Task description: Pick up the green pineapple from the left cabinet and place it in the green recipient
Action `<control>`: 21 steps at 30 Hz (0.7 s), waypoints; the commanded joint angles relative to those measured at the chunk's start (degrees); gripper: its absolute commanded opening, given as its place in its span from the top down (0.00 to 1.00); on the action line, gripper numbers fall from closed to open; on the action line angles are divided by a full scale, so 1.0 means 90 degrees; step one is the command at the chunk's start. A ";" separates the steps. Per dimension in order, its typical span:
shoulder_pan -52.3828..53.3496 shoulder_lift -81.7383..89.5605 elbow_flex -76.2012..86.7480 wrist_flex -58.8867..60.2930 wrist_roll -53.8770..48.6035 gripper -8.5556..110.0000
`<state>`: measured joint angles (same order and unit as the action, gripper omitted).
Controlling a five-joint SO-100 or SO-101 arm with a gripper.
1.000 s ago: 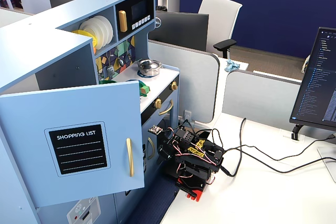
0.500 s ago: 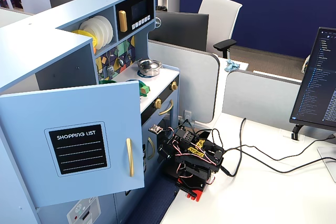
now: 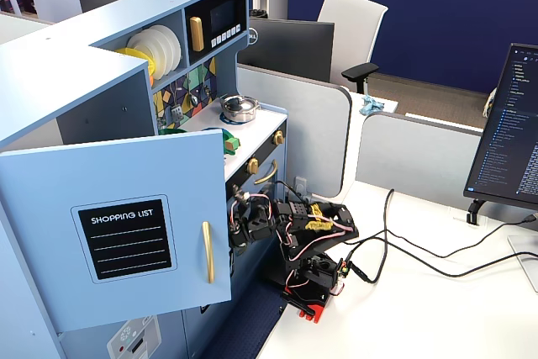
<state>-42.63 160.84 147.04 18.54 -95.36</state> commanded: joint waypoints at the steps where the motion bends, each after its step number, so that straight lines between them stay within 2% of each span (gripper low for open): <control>1: -0.0537 -0.1006 -0.1660 -0.0742 -0.0254 0.92; 11: -0.0352 -0.2080 -0.2256 -0.1631 0.0264 0.93; 14: -0.0215 -0.2246 -0.2178 -0.1787 0.0410 0.90; 18: -0.0010 -0.2646 -0.2178 -0.2188 0.0879 0.75; 21: 0.0059 -0.3008 -0.2100 -0.2754 0.1123 0.67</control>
<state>-44.38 136.23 131.48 -0.35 -87.80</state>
